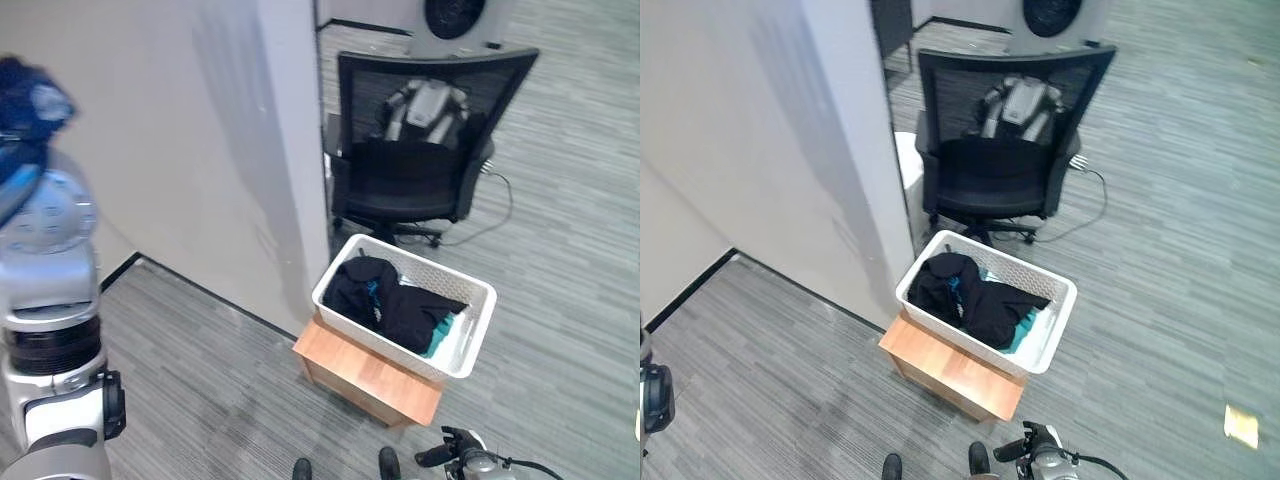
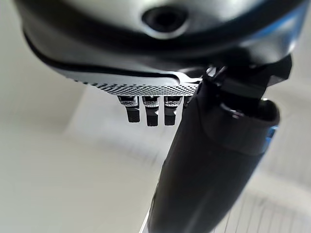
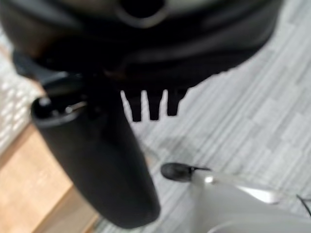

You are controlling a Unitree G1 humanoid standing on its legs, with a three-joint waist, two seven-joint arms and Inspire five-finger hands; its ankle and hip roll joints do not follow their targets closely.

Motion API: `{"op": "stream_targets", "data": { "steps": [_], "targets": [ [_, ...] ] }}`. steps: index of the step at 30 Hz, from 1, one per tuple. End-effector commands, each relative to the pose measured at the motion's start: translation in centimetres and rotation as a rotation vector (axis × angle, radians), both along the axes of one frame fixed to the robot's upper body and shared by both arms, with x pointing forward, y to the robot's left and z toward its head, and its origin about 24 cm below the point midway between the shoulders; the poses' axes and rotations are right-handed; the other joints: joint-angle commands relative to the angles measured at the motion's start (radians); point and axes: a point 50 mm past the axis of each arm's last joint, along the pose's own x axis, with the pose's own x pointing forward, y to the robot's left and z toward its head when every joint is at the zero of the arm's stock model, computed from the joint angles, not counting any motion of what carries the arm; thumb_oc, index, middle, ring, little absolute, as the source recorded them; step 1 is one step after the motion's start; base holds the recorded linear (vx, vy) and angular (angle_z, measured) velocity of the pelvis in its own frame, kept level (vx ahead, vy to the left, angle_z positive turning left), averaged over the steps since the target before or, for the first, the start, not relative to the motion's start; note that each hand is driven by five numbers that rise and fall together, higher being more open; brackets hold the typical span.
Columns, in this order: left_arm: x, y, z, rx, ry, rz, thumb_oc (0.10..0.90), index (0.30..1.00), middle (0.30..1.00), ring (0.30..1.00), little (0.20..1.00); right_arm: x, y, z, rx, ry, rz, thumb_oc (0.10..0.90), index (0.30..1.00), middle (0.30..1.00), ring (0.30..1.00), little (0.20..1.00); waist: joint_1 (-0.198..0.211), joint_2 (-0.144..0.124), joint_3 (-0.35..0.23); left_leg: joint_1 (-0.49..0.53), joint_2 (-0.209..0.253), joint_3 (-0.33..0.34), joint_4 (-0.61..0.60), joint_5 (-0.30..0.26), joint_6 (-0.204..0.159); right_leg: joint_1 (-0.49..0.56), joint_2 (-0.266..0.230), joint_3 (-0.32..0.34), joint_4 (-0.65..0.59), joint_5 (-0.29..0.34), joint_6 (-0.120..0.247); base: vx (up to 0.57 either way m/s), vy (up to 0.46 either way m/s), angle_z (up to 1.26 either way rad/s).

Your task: Pick up bed clothes into laundry basket.

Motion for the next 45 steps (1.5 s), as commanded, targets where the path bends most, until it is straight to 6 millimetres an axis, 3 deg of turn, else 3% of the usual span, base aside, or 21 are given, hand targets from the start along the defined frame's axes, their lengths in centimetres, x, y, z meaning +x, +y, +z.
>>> {"op": "stream_targets", "data": {
  "steps": [1, 3, 4, 7, 8, 10, 12, 13, 14, 16, 18, 20, 21, 22, 23, 28, 33, 35, 39, 42, 45],
  "targets": [
    [2.0, 1.1, -3.0, 0.010, 0.201, -0.077, 0.800, 0.900, 0.900, 0.900, 0.900, 0.6, 0.4, 0.1, -0.022, -0.018, 0.048, 0.800, 0.900, 0.900, 0.900, 0.900, 0.034, -0.049, -0.091, -0.006, 0.042, -0.007, 0.002, -0.055, -0.054, 0.018, -0.038, -0.021, 0.007, -0.106, 0.048, -0.01, 0.004, 0.11],
    [2.3, 2.1, -5.3, -0.036, 0.299, -0.094, 0.800, 0.900, 0.900, 0.900, 0.900, 1.1, 0.1, 0.4, -0.040, -0.036, 0.053, 0.800, 0.900, 0.900, 0.900, 0.900, 0.041, -0.050, -0.090, -0.006, 0.042, -0.011, 0.002, -0.054, -0.053, 0.022, -0.037, -0.022, 0.007, -0.108, 0.045, -0.03, -0.003, 0.06],
    [3.3, 3.4, -9.9, -0.146, 0.508, -0.155, 0.800, 0.900, 0.900, 0.900, 0.900, 2.9, -0.9, 1.5, -0.073, -0.105, 0.037, 0.800, 0.900, 0.900, 0.900, 0.900, 0.054, -0.058, -0.080, -0.006, 0.041, -0.016, 0.002, -0.051, -0.051, 0.025, -0.036, -0.024, 0.007, -0.108, 0.040, -0.05, -0.002, 0.02],
    [3.9, 5.2, -17.0, -0.327, 0.824, -0.258, 0.800, 0.900, 0.900, 0.900, 0.900, 5.0, -3.3, 3.5, -0.137, -0.194, 0.007, 0.800, 0.900, 0.900, 0.900, 0.900, 0.064, -0.064, -0.073, -0.008, 0.041, -0.023, 0.002, -0.046, -0.050, 0.032, -0.036, -0.027, 0.007, -0.109, 0.036, 0.00, 0.003, -0.01],
    [3.9, 5.2, -17.1, -0.328, 0.826, -0.261, 0.800, 0.900, 0.900, 0.900, 0.900, 4.9, -3.4, 3.5, -0.138, -0.191, 0.007, 0.800, 0.900, 0.900, 0.900, 0.900, 0.064, -0.062, -0.076, -0.001, 0.042, -0.023, 0.002, -0.061, -0.049, 0.039, -0.035, -0.028, 0.007, -0.122, 0.036, 0.05, 0.006, -0.02],
    [4.0, 6.8, -23.6, -0.494, 1.110, -0.260, 0.800, 0.900, 0.900, 0.900, 0.900, 5.8, -5.6, 5.0, -0.187, -0.236, -0.003, 0.800, 0.900, 0.900, 0.900, 0.900, 0.064, -0.071, -0.064, -0.004, 0.042, -0.028, 0.002, -0.055, -0.048, 0.046, -0.036, -0.036, 0.007, -0.124, 0.036, 0.03, 0.004, 0.02],
    [4.3, 7.3, -27.2, -0.536, 1.298, -0.214, 0.800, 0.900, 0.900, 0.900, 0.900, 5.8, -6.5, 5.6, -0.207, -0.251, -0.002, 0.800, 0.900, 0.900, 0.900, 0.900, 0.059, -0.074, -0.058, -0.007, 0.041, -0.036, 0.002, -0.051, -0.047, 0.049, -0.039, -0.047, 0.007, -0.124, 0.035, 0.00, 0.013, 0.03],
    [4.4, 7.3, -27.2, -0.534, 1.299, -0.215, 0.800, 0.900, 0.900, 0.900, 0.900, 5.8, -6.5, 5.6, -0.207, -0.251, -0.003, 0.800, 0.900, 0.900, 0.900, 0.900, 0.059, -0.074, -0.058, -0.007, 0.040, -0.038, 0.002, -0.051, -0.047, 0.050, -0.039, -0.049, 0.007, -0.125, 0.036, 0.00, 0.026, 0.13],
    [4.7, 7.2, -30.7, -0.538, 1.496, -0.182, 0.800, 0.900, 0.900, 0.900, 0.900, 5.8, -6.9, 5.9, -0.215, -0.266, 0.004, 0.800, 0.900, 0.900, 0.900, 0.900, 0.053, -0.077, -0.049, -0.014, 0.034, -0.047, 0.002, -0.044, -0.045, 0.051, -0.047, -0.070, 0.007, -0.122, 0.036, -0.02, 0.019, 0.22],
    [4.5, 7.5, -34.3, -0.572, 1.683, -0.129, 0.800, 0.900, 0.900, 0.900, 0.900, 5.6, -6.6, 5.8, -0.202, -0.273, 0.019, 0.800, 0.900, 0.900, 0.900, 0.900, 0.036, -0.075, -0.031, -0.023, 0.027, -0.061, 0.002, -0.035, -0.041, 0.037, -0.054, -0.090, 0.023, -0.109, 0.033, -0.05, 0.007, 0.34],
    [4.3, 7.5, -36.3, -0.616, 1.766, -0.122, 0.800, 0.900, 0.900, 0.900, 0.900, 5.6, -6.5, 5.7, -0.201, -0.270, 0.036, 0.800, 0.900, 0.900, 0.900, 0.900, 0.027, -0.071, -0.021, -0.033, 0.025, -0.070, 0.002, -0.027, -0.039, 0.010, -0.052, -0.096, 0.059, -0.117, 0.032, -0.08, -0.008, 0.26],
    [3.9, 7.8, -39.0, -0.780, 1.836, -0.170, 0.800, 0.900, 0.900, 0.900, 0.900, 5.8, -6.3, 5.8, -0.188, -0.275, 0.052, 0.800, 0.900, 0.900, 0.900, 0.900, -0.003, -0.060, 0.004, -0.063, 0.023, -0.088, 0.002, -0.001, -0.040, -0.063, -0.029, -0.027, 0.176, -0.149, 0.046, -0.14, -0.025, 0.31],
    [4.1, 7.5, -40.3, -0.786, 1.918, -0.151, 0.800, 0.900, 0.900, 0.900, 0.900, 5.2, -5.7, 5.0, -0.163, -0.244, 0.047, 0.800, 0.900, 0.900, 0.900, 0.900, -0.034, -0.051, 0.014, -0.095, 0.012, -0.120, 0.002, 0.017, -0.045, -0.073, 0.024, 0.128, 0.227, -0.184, 0.048, -0.09, -0.040, 0.31],
    [4.2, 7.6, -40.2, -0.784, 1.916, -0.152, 0.800, 0.900, 0.900, 0.900, 0.900, 5.2, -5.7, 5.0, -0.163, -0.246, 0.046, 0.800, 0.900, 0.900, 0.900, 0.900, -0.030, -0.053, 0.014, -0.096, 0.012, -0.116, 0.002, 0.016, -0.045, -0.077, 0.025, 0.131, 0.233, -0.188, 0.047, -0.03, -0.142, 0.48],
    [4.8, 6.8, -40.9, -0.789, 1.949, -0.176, 0.800, 0.900, 0.900, 0.900, 0.900, 4.2, -6.0, 4.4, -0.161, -0.190, 0.034, 0.800, 0.900, 0.900, 0.900, 0.900, -0.045, -0.046, 0.018, -0.132, 0.012, -0.135, 0.002, 0.041, -0.074, -0.049, 0.036, 0.213, 0.219, -0.219, 0.026, 0.02, -0.109, 0.62],
    [4.9, 5.5, -41.5, -0.937, 1.848, -0.291, 0.800, 0.900, 0.900, 0.900, 0.900, 3.2, -5.7, 3.5, -0.150, -0.127, 0.043, 0.800, 0.900, 0.900, 0.900, 0.900, -0.030, -0.050, 0.023, -0.241, 0.020, -0.154, 0.002, 0.102, -0.136, 0.031, 0.059, 0.180, 0.043, -0.225, -0.027, -0.12, -0.341, 0.45],
    [3.6, 4.4, -43.4, -1.041, 1.874, -0.338, 0.800, 0.900, 0.900, 0.900, 0.900, 3.7, -6.6, 4.1, -0.184, -0.122, 0.076, 0.800, 0.900, 0.900, 0.900, 0.900, -0.057, -0.080, 0.045, -0.165, 0.018, -0.067, 0.055, 0.027, -0.080, 0.028, 0.064, 0.195, 0.039, -0.191, -0.036, -0.20, -0.210, 0.63],
    [3.0, 3.9, -44.0, -1.061, 1.895, -0.361, 0.800, 0.900, 0.900, 0.900, 0.900, 3.3, -6.4, 3.9, -0.176, -0.119, 0.072, 0.800, 0.900, 0.900, 0.900, 0.900, -0.097, -0.093, 0.029, -0.104, 0.045, 0.031, 0.267, -0.044, -0.069, -0.009, 0.037, 0.117, 0.019, -0.161, -0.040, -0.47, -0.307, 1.48],
    [2.6, 3.5, -44.4, -1.082, 1.904, -0.383, 0.800, 0.900, 0.900, 0.900, 0.900, 2.6, -6.3, 3.4, -0.177, -0.091, 0.060, 0.800, 0.900, 0.900, 0.900, 0.900, -0.136, -0.087, 0.000, 0.004, 0.097, 0.119, 0.365, -0.047, -0.084, -0.032, 0.037, 0.000, 0.007, -0.140, -0.047, -0.30, -0.250, 0.94],
    [2.4, 1.2, -45.7, -1.020, 2.028, -0.438, 0.800, 0.900, 0.900, 0.900, 0.900, 1.3, -6.7, 2.8, -0.241, 0.027, 0.165, 0.800, 0.900, 0.900, 0.900, 0.900, -0.170, -0.049, -0.028, 0.170, 0.161, 0.227, 0.201, -0.100, -0.100, -0.051, 0.080, -0.167, 0.007, -0.142, -0.054, -0.24, -0.228, 1.65],
    [2.8, -0.3, -45.9, -0.953, 2.088, -0.470, 0.800, 0.900, 0.900, 0.900, 0.900, 1.4, -6.2, 2.6, -0.253, 0.045, 0.217, 0.800, 0.900, 0.900, 0.900, 0.900, -0.168, -0.048, -0.034, 0.201, 0.122, 0.204, 0.068, -0.172, -0.076, -0.056, 0.090, -0.194, 0.011, -0.133, -0.049, -0.18, -0.107, 1.76]
  ]
}}
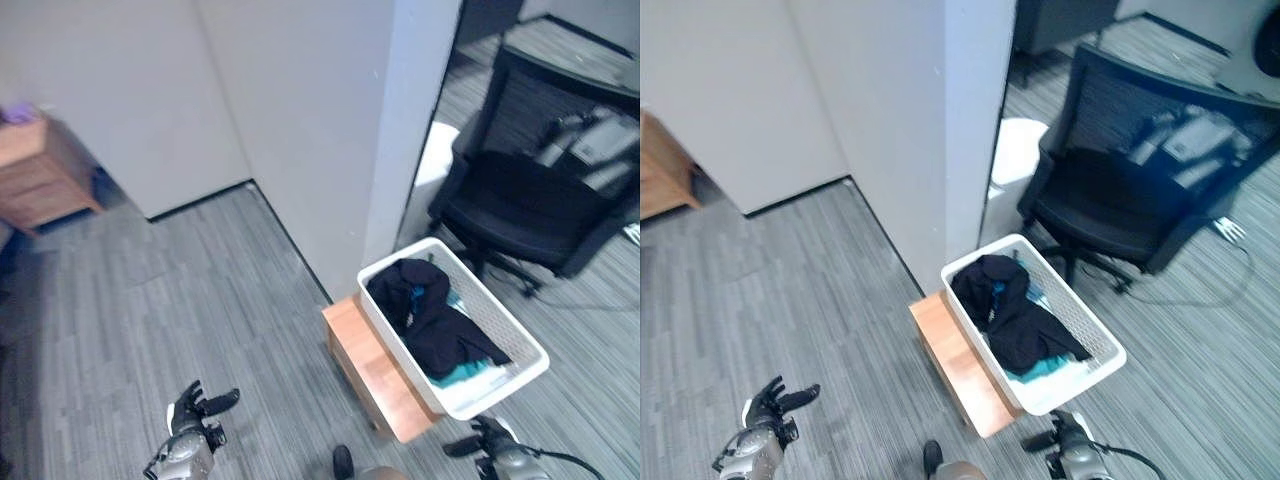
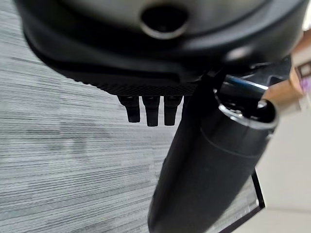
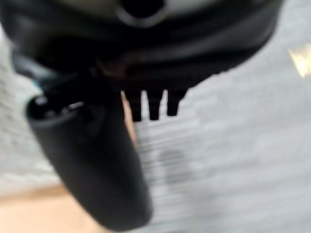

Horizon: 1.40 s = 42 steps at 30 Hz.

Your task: Pick up bed clothes into laundry basket.

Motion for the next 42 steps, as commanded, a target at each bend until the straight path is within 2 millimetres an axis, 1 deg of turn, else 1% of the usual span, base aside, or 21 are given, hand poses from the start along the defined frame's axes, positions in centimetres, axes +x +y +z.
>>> {"op": "stream_targets", "data": {
  "steps": [1, 4, 5, 7, 9, 12, 15, 17, 18, 22, 23, 25, 27, 28, 31, 33, 37, 38, 39, 40, 42],
  "targets": [
    [2.4, 0.6, 2.1, 0.072, -0.112, -0.095, 0.800, 0.900, 0.900, 0.900, 0.900, 3.1, 1.2, 0.6, -0.018, -0.059, 0.101, 0.800, 0.900, 0.900, 0.900, 0.900, 0.044, -0.036, -0.036, 0.132, -0.074, -0.047, -0.322, -0.049, 0.116, -0.023, -0.053, 0.039, -0.069, -0.034, 0.203, -0.42, -0.172, 0.92],
    [3.5, -0.7, 2.6, 0.084, -0.139, -0.179, 0.800, 0.900, 0.900, 0.900, 0.900, 4.7, 3.2, 0.6, -0.007, -0.077, 0.217, 0.800, 0.900, 0.900, 0.900, 0.900, 0.043, -0.062, 0.017, 0.071, -0.127, -0.153, -0.348, -0.026, 0.142, -0.150, -0.060, 0.076, 0.048, 0.003, 0.207, -0.49, -0.166, 0.80],
    [3.5, -0.4, 2.3, 0.084, -0.110, -0.192, 0.800, 0.900, 0.900, 0.900, 0.900, 5.5, 4.3, 0.5, 0.004, -0.080, 0.260, 0.800, 0.900, 0.900, 0.900, 0.900, 0.054, -0.080, 0.049, 0.016, -0.149, -0.191, -0.348, 0.008, 0.153, -0.200, -0.042, 0.252, 0.155, -0.014, 0.274, -0.60, -0.223, 0.65],
    [2.9, 0.1, 1.8, 0.071, -0.076, -0.166, 0.800, 0.900, 0.900, 0.900, 0.900, 5.5, 4.9, 0.4, 0.018, -0.071, 0.287, 0.800, 0.900, 0.900, 0.900, 0.900, 0.074, -0.085, 0.063, -0.019, -0.148, -0.200, -0.348, 0.037, 0.159, -0.193, -0.049, 0.326, 0.218, -0.036, 0.290, -0.42, -0.315, 1.44],
    [1.1, 0.9, 0.5, 0.080, 0.019, -0.169, 0.800, 0.900, 0.900, 0.900, 0.900, 6.4, 6.0, 0.5, 0.049, -0.100, 0.299, 0.800, 0.900, 0.900, 0.900, 0.900, 0.120, -0.067, 0.082, -0.070, -0.143, -0.232, -0.348, 0.088, 0.157, -0.107, -0.126, 0.428, 0.332, -0.074, 0.277, -0.37, -0.394, 1.34],
    [-0.8, 1.6, -0.6, 0.079, 0.092, -0.120, 0.800, 0.900, 0.900, 0.900, 0.900, 8.0, 7.6, 1.0, 0.036, -0.131, 0.424, 0.800, 0.900, 0.900, 0.900, 0.900, 0.176, -0.111, 0.045, -0.144, -0.147, -0.237, -0.333, 0.117, 0.123, 0.094, -0.204, 0.459, 0.155, -0.126, 0.287, -0.22, -0.459, 1.24],
    [-1.1, 3.0, -0.5, 0.044, 0.078, 0.015, 0.800, 0.900, 0.900, 0.900, 0.900, 12.3, 10.3, 3.3, -0.002, -0.221, 0.632, 0.800, 0.900, 0.900, 0.900, 0.900, 0.213, -0.122, 0.029, -0.244, -0.132, -0.233, -0.307, 0.189, 0.091, 0.199, -0.149, 0.484, -0.068, -0.161, 0.240, -0.25, -0.475, 0.73],
    [-1.1, 2.9, -0.6, 0.003, 0.062, 0.096, 0.800, 0.900, 0.900, 0.900, 0.900, 14.3, 12.2, 4.6, -0.002, -0.293, 0.715, 0.800, 0.900, 0.900, 0.900, 0.900, 0.234, -0.127, 0.061, -0.305, -0.152, -0.235, -0.285, 0.196, 0.098, 0.206, -0.101, 0.503, -0.078, -0.157, 0.206, -0.54, -0.452, -0.25],
    [-2.1, 3.0, -1.1, -0.032, 0.080, 0.136, 0.800, 0.900, 0.900, 0.900, 0.900, 14.6, 12.6, 4.9, -0.002, -0.310, 0.742, 0.800, 0.900, 0.900, 0.900, 0.900, 0.220, -0.140, 0.079, -0.291, -0.170, -0.204, -0.166, 0.139, 0.111, 0.171, -0.095, 0.477, -0.044, -0.149, 0.199, -0.56, -0.342, 0.56],
    [-3.7, 3.6, -1.7, -0.036, 0.126, 0.157, 0.800, 0.900, 0.900, 0.900, 0.900, 14.4, 12.8, 5.0, 0.003, -0.300, 0.786, 0.800, 0.900, 0.900, 0.900, 0.900, 0.185, -0.153, 0.066, -0.222, -0.151, -0.184, -0.042, 0.059, 0.106, 0.127, -0.120, 0.395, -0.035, -0.120, 0.196, -0.35, -0.145, 1.24],
    [-4.2, 3.7, -1.9, -0.035, 0.146, 0.150, 0.800, 0.900, 0.900, 0.900, 0.900, 14.2, 12.7, 4.9, 0.001, -0.295, 0.797, 0.800, 0.900, 0.900, 0.900, 0.900, 0.170, -0.149, 0.057, -0.171, -0.112, -0.165, -0.037, 0.056, 0.105, 0.120, -0.127, 0.352, -0.032, -0.120, 0.196, -0.43, -0.030, 0.94],
    [-4.8, 3.7, -2.2, -0.037, 0.182, 0.139, 0.800, 0.900, 0.900, 0.900, 0.900, 14.1, 12.0, 5.0, -0.012, -0.295, 0.794, 0.800, 0.900, 0.900, 0.900, 0.900, 0.134, -0.124, 0.024, -0.025, 0.052, -0.036, -0.112, 0.088, 0.087, 0.072, -0.155, 0.196, -0.018, -0.115, 0.203, -0.46, 0.082, 1.20],
    [-5.1, 3.7, -2.3, -0.039, 0.191, 0.137, 0.800, 0.900, 0.900, 0.900, 0.900, 14.1, 11.7, 5.2, -0.021, -0.296, 0.804, 0.800, 0.900, 0.900, 0.900, 0.900, 0.120, -0.110, 0.020, 0.026, 0.099, -0.003, -0.158, 0.098, 0.070, 0.070, -0.159, 0.137, -0.007, -0.118, 0.205, -0.32, 0.091, 1.99],
    [-5.1, 3.9, -2.2, -0.033, 0.193, 0.119, 0.800, 0.900, 0.900, 0.900, 0.900, 15.1, 11.1, 6.2, -0.051, -0.317, 0.840, 0.800, 0.900, 0.900, 0.900, 0.900, 0.107, -0.095, 0.000, 0.079, 0.155, 0.056, -0.214, 0.113, 0.034, 0.042, -0.183, 0.049, 0.011, -0.112, 0.222, -0.31, 0.083, 2.10],
    [-3.3, 3.6, -1.5, -0.025, 0.143, 0.060, 0.800, 0.900, 0.900, 0.900, 0.900, 17.4, 12.7, 8.5, -0.022, -0.406, 0.902, 0.800, 0.900, 0.900, 0.900, 0.900, 0.101, -0.084, -0.005, 0.090, 0.126, 0.056, -0.265, 0.064, 0.033, 0.016, -0.199, 0.026, 0.039, -0.085, 0.237, -0.26, 0.107, 1.62],
    [-4.1, 2.9, -1.9, -0.047, 0.142, -0.001, 0.800, 0.900, 0.900, 0.900, 0.900, 20.5, 15.8, 13.5, 0.099, -0.639, 0.934, 0.800, 0.900, 0.900, 0.900, 0.900, 0.106, -0.080, -0.004, 0.090, 0.063, 0.034, -0.305, 0.012, 0.050, -0.027, -0.235, 0.005, 0.051, -0.021, 0.257, -0.39, 0.144, 0.57],
    [-3.8, 3.1, -1.3, -0.045, 0.087, 0.010, 0.800, 0.900, 0.900, 0.900, 0.900, 22.0, 19.0, 18.2, 0.219, -0.845, 0.974, 0.800, 0.900, 0.900, 0.900, 0.900, 0.104, -0.104, 0.015, 0.038, 0.002, 0.004, -0.287, 0.005, 0.080, -0.102, -0.267, 0.051, 0.060, 0.042, 0.295, -0.31, 0.077, 0.22],
    [-2.8, 2.9, -0.7, -0.047, 0.033, 0.026, 0.800, 0.900, 0.900, 0.900, 0.900, 20.1, 24.0, 19.0, 0.302, -0.938, 1.094, 0.800, 0.900, 0.900, 0.900, 0.900, 0.096, -0.111, 0.034, 0.019, -0.023, -0.001, -0.276, -0.002, 0.096, -0.122, -0.262, 0.120, 0.065, 0.047, 0.311, -0.24, 0.114, 0.47],
    [-3.3, 2.4, -1.0, -0.056, 0.039, 0.022, 0.800, 0.900, 0.900, 0.900, 0.900, 22.0, 22.7, 20.8, 0.266, -0.996, 1.036, 0.800, 0.900, 0.900, 0.900, 0.900, 0.094, -0.103, 0.046, -0.002, -0.059, -0.028, -0.265, -0.009, 0.119, -0.128, -0.237, 0.270, 0.080, 0.026, 0.340, -0.25, 0.108, 0.59],
    [-3.2, 2.4, -1.0, -0.055, 0.038, 0.023, 0.800, 0.900, 0.900, 0.900, 0.900, 22.0, 22.7, 20.9, 0.267, -0.997, 1.036, 0.800, 0.900, 0.900, 0.900, 0.900, 0.094, -0.106, 0.044, -0.007, -0.062, -0.027, -0.266, -0.004, 0.119, -0.132, -0.239, 0.272, 0.078, 0.030, 0.339, -0.16, 0.107, 0.50],
    [-1.1, 1.0, 0.3, -0.038, -0.057, -0.094, 0.800, 0.900, 0.900, 0.900, 0.900, 22.8, 21.6, 21.7, 0.258, -1.069, 0.926, 0.800, 0.900, 0.900, 0.900, 0.900, 0.103, -0.101, 0.037, -0.032, -0.116, -0.083, -0.262, 0.005, 0.146, -0.068, -0.228, 0.405, 0.096, -0.015, 0.331, -0.09, 0.071, 0.99]
  ]
}}
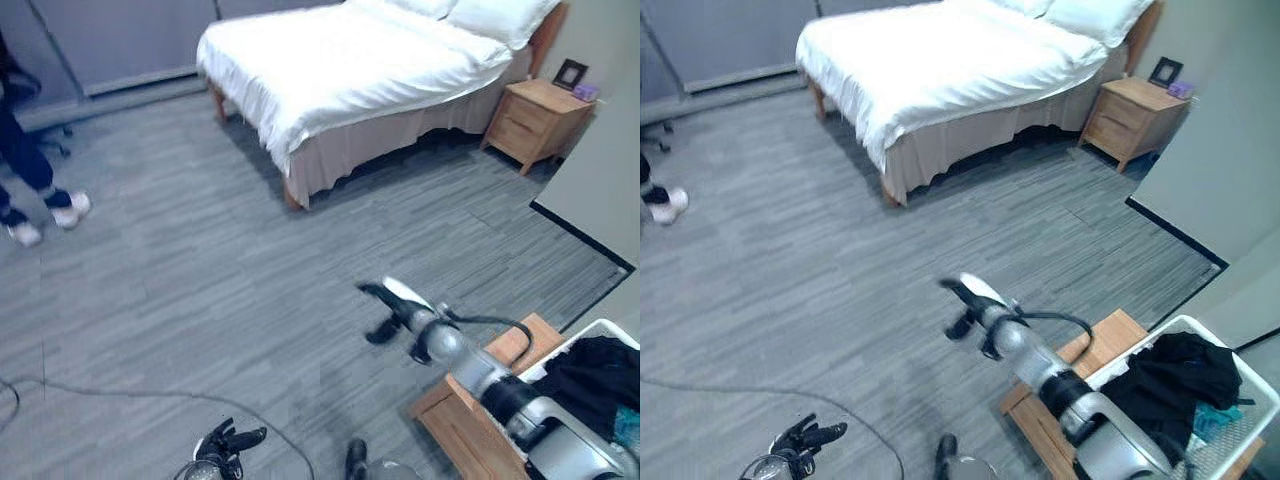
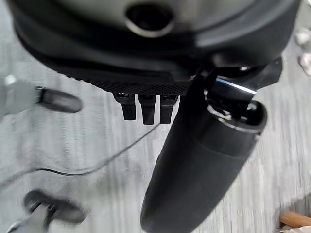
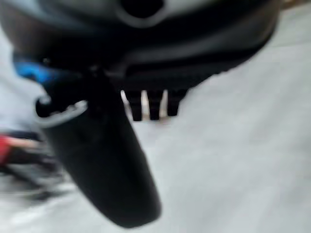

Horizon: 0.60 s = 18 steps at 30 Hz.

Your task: Pick up bed clothes into laundry basket.

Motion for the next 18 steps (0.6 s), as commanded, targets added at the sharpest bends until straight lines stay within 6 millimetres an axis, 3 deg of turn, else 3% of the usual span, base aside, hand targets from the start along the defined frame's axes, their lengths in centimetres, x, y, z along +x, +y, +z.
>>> {"op": "stream_targets", "data": {
  "steps": [1, 2, 3, 5, 8, 10, 12, 15, 16, 18],
  "targets": [
    [4.3, 3.0, 3.9, 0.154, -0.271, -0.115, 0.800, 0.900, 0.900, 0.900, 0.900, 2.4, -1.6, 3.0, 0.174, -0.115, -0.192, 0.800, 0.900, 0.900, 0.900, 0.900, -0.006, -0.043, -0.034, 0.010, -0.052, -0.053, 0.009, -0.072, 0.005, 0.198, -0.121, 0.150, -0.271, -0.030, 0.085, -0.03, 0.060, 1.49],
    [4.3, 3.0, 3.9, 0.155, -0.270, -0.117, 0.800, 0.900, 0.900, 0.900, 0.900, 2.4, -1.7, 2.9, 0.174, -0.114, -0.193, 0.800, 0.900, 0.900, 0.900, 0.900, -0.007, -0.045, -0.033, 0.012, -0.054, -0.055, 0.009, -0.072, 0.005, 0.202, -0.123, 0.148, -0.273, -0.031, 0.086, 0.05, 0.037, 1.86],
    [6.2, 2.4, 5.3, 0.171, -0.352, -0.132, 0.800, 0.900, 0.900, 0.900, 0.900, 0.1, -0.7, 0.5, 0.328, -0.041, -0.242, 0.800, 0.900, 0.900, 0.900, 0.900, -0.019, -0.041, -0.052, 0.014, -0.077, -0.064, -0.006, -0.061, 0.011, 0.221, -0.135, 0.159, -0.308, -0.012, 0.081, 0.11, 0.028, 1.51],
    [6.7, 3.2, 6.1, 0.198, -0.385, -0.074, 0.800, 0.900, 0.900, 0.900, 0.900, -1.7, -4.5, -3.9, 0.281, 0.082, -0.402, 0.800, 0.900, 0.900, 0.900, 0.900, -0.027, -0.028, -0.062, 0.032, -0.088, -0.068, -0.023, -0.061, 0.016, 0.247, -0.138, 0.150, -0.333, -0.016, 0.087, 0.09, 0.031, 0.64],
    [7.7, 4.7, 8.3, 0.248, -0.492, -0.052, 0.800, 0.900, 0.900, 0.900, 0.900, -3.4, -9.2, -4.0, 0.293, 0.068, -0.517, 0.800, 0.900, 0.900, 0.900, 0.900, -0.021, -0.022, -0.068, 0.033, -0.096, -0.080, -0.039, -0.041, 0.017, 0.258, -0.141, 0.141, -0.351, -0.002, 0.090, 0.01, -0.003, -0.05],
    [8.0, 5.0, 9.0, 0.265, -0.518, -0.051, 0.800, 0.900, 0.900, 0.900, 0.900, -3.8, -9.9, -4.0, 0.299, 0.064, -0.540, 0.800, 0.900, 0.900, 0.900, 0.900, -0.019, -0.017, -0.068, 0.034, -0.097, -0.084, -0.044, -0.038, 0.018, 0.262, -0.145, 0.132, -0.360, 0.003, 0.090, 0.01, 0.011, 0.18],
    [8.8, 5.6, 10.7, 0.286, -0.598, -0.015, 0.800, 0.900, 0.900, 0.900, 0.900, -4.5, -12.3, -3.5, 0.309, 0.016, -0.631, 0.800, 0.900, 0.900, 0.900, 0.900, 0.011, 0.002, -0.063, 0.023, -0.098, -0.105, -0.051, -0.021, 0.022, 0.279, -0.154, 0.081, -0.398, 0.013, 0.090, -0.02, 0.016, 0.16],
    [8.3, 5.8, 10.5, 0.276, -0.591, 0.007, 0.800, 0.900, 0.900, 0.900, 0.900, -5.1, -13.6, -2.8, 0.323, -0.027, -0.671, 0.800, 0.900, 0.900, 0.900, 0.900, 0.033, 0.012, -0.064, 0.014, -0.098, -0.121, -0.055, -0.017, 0.024, 0.290, -0.160, 0.048, -0.411, 0.014, 0.093, -0.02, 0.030, 0.39],
    [5.8, 10.3, 11.9, 0.308, -0.635, 0.085, 0.800, 0.900, 0.900, 0.900, 0.900, -6.0, -16.0, -2.2, 0.342, -0.057, -0.734, 0.800, 0.900, 0.900, 0.900, 0.900, 0.065, 0.026, -0.059, 0.008, -0.100, -0.142, -0.057, -0.009, 0.026, 0.296, -0.165, 0.026, -0.415, 0.014, 0.095, -0.06, 0.051, 0.44],
    [6.3, 7.4, 11.2, 0.326, -0.604, -0.030, 0.800, 0.900, 0.900, 0.900, 0.900, -6.9, -16.0, -3.4, 0.348, -0.038, -0.773, 0.800, 0.900, 0.900, 0.900, 0.900, 0.097, 0.031, -0.065, -0.003, -0.100, -0.169, -0.061, -0.010, 0.025, 0.301, -0.165, -0.006, -0.417, 0.011, 0.095, -0.04, 0.006, 0.51]
  ]
}}
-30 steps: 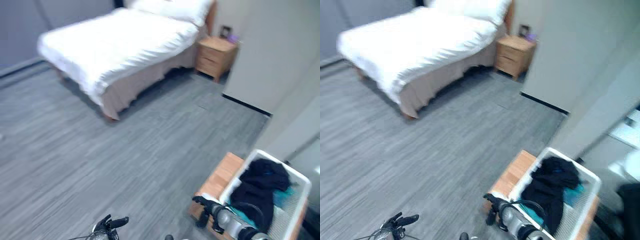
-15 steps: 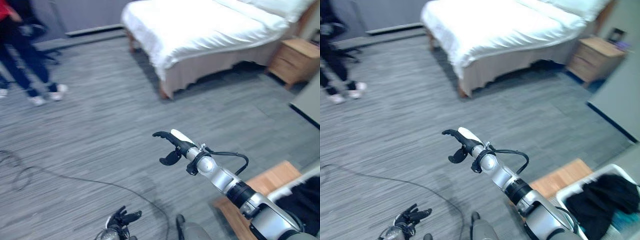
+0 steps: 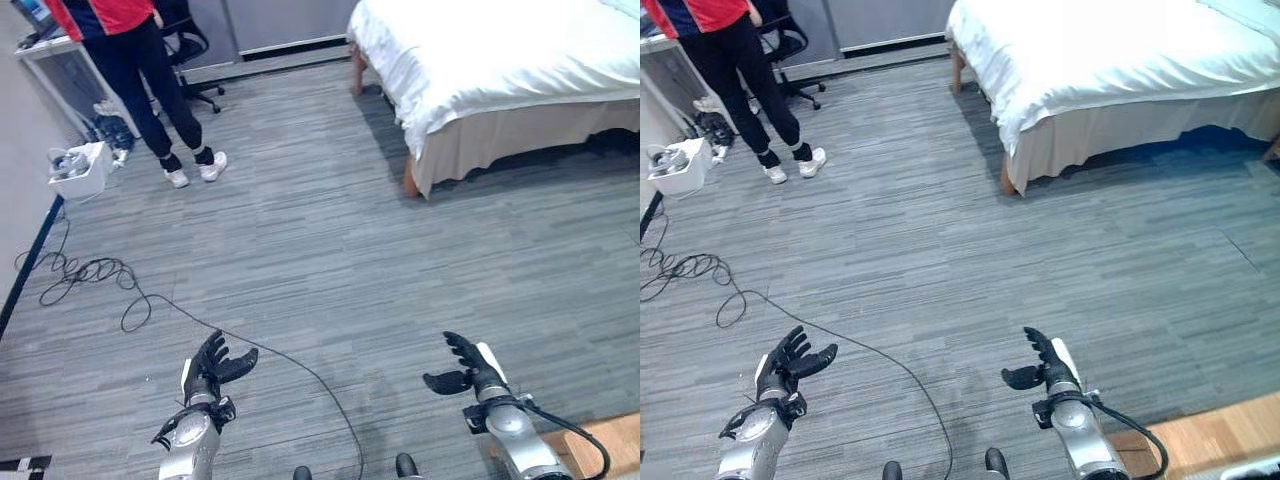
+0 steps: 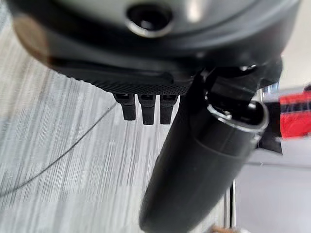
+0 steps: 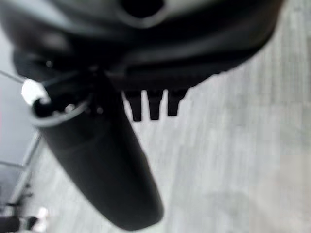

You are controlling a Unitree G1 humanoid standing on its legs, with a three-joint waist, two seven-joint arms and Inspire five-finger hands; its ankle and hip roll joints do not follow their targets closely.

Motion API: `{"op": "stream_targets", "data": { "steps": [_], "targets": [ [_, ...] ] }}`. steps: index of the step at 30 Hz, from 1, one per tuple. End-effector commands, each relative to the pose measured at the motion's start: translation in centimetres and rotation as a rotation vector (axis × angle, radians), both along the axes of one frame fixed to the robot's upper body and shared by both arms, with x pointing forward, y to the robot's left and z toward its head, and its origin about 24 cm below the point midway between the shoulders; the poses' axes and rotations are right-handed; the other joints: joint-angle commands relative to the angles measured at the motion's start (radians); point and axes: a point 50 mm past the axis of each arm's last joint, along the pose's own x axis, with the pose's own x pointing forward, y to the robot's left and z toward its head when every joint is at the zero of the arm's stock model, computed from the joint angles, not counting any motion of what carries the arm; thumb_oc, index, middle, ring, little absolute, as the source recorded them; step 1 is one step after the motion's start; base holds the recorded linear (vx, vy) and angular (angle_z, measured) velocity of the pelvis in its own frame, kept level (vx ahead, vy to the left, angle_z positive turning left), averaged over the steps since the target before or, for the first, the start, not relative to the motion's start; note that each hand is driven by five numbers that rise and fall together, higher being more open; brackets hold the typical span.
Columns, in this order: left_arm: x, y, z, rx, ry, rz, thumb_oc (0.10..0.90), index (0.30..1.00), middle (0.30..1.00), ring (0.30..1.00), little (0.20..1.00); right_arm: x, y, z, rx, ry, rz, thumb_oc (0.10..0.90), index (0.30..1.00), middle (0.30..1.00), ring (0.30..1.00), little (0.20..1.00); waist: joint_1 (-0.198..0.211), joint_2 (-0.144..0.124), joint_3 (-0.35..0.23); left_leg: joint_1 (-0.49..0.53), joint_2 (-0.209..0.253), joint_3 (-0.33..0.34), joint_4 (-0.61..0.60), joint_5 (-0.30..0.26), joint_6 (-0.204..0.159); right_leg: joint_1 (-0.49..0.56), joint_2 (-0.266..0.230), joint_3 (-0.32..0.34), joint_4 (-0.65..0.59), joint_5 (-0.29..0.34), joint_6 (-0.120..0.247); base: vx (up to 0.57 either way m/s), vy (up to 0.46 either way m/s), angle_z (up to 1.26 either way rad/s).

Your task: Pick up bed clothes into laundry basket.

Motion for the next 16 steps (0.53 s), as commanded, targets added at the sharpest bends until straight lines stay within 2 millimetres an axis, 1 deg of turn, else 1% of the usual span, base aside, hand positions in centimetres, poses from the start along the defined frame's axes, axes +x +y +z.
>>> {"op": "stream_targets", "data": {
  "steps": [1, 2, 3, 4, 5, 9, 14, 16],
  "targets": [
    [2.7, 0.7, 2.3, 0.174, -0.089, -0.029, 0.800, 0.900, 0.900, 0.900, 0.900, 4.2, 2.4, 3.7, 0.010, -0.254, 0.067, 0.800, 0.900, 0.900, 0.900, 0.900, 0.066, -0.046, -0.073, -0.030, 0.018, -0.013, 0.011, -0.082, -0.003, -0.084, -0.021, 0.000, 0.017, -0.019, 0.017, 0.02, -0.039, 0.67],
    [2.6, -0.1, 1.9, 0.176, -0.075, -0.050, 0.800, 0.900, 0.900, 0.900, 0.900, 3.9, 2.1, 3.3, 0.014, -0.241, 0.035, 0.800, 0.900, 0.900, 0.900, 0.900, 0.077, -0.046, -0.079, -0.029, 0.022, -0.018, 0.009, -0.082, -0.003, -0.079, -0.019, -0.011, 0.014, -0.021, 0.017, 0.02, -0.031, 0.76],
    [2.6, -0.1, 1.9, 0.176, -0.074, -0.051, 0.800, 0.900, 0.900, 0.900, 0.900, 3.9, 2.1, 3.3, 0.014, -0.241, 0.034, 0.800, 0.900, 0.900, 0.900, 0.900, 0.076, -0.045, -0.079, -0.029, 0.022, -0.018, 0.009, -0.082, -0.003, -0.078, -0.019, -0.012, 0.014, -0.021, 0.017, 0.03, -0.029, 0.53],
    [2.2, -1.0, 1.3, 0.154, -0.055, -0.065, 0.800, 0.900, 0.900, 0.900, 0.900, 3.7, 2.1, 2.7, 0.033, -0.222, 0.015, 0.800, 0.900, 0.900, 0.900, 0.900, 0.081, -0.042, -0.083, -0.026, 0.028, -0.023, 0.006, -0.083, -0.005, -0.073, -0.017, -0.020, 0.011, -0.023, 0.016, 0.02, -0.009, 0.34],
    [2.0, -1.3, 1.1, 0.138, -0.049, -0.070, 0.800, 0.900, 0.900, 0.900, 0.900, 3.6, 2.1, 2.4, 0.041, -0.216, 0.005, 0.800, 0.900, 0.900, 0.900, 0.900, 0.082, -0.041, -0.084, -0.024, 0.029, -0.025, 0.005, -0.083, -0.005, -0.069, -0.017, -0.025, 0.009, -0.023, 0.015, 0.02, -0.014, 0.06],
    [1.4, -2.2, 0.4, 0.097, -0.025, -0.094, 0.800, 0.900, 0.900, 0.900, 0.900, 3.4, 2.5, 2.1, 0.049, -0.204, 0.013, 0.800, 0.900, 0.900, 0.900, 0.900, 0.084, -0.034, -0.087, -0.019, 0.035, -0.031, 0.002, -0.082, -0.008, -0.057, -0.014, -0.041, 0.004, -0.026, 0.013, 0.00, -0.003, 0.01],
    [1.7, -2.4, 0.8, 0.105, -0.045, -0.110, 0.800, 0.900, 0.900, 0.900, 0.900, 3.5, 2.7, 2.2, 0.058, -0.216, 0.015, 0.800, 0.900, 0.900, 0.900, 0.900, 0.088, -0.033, -0.088, -0.021, 0.040, -0.039, 0.001, -0.079, -0.011, -0.055, -0.012, -0.056, 0.004, -0.030, 0.011, 0.00, -0.003, 0.01],
    [1.9, -2.5, 1.0, 0.115, -0.050, -0.113, 0.800, 0.900, 0.900, 0.900, 0.900, 3.2, 2.9, 2.0, 0.065, -0.205, 0.023, 0.800, 0.900, 0.900, 0.900, 0.900, 0.089, -0.034, -0.088, -0.022, 0.042, -0.040, 0.001, -0.078, -0.012, -0.051, -0.012, -0.064, 0.004, -0.033, 0.010, -0.01, -0.019, 0.05]
  ]
}}
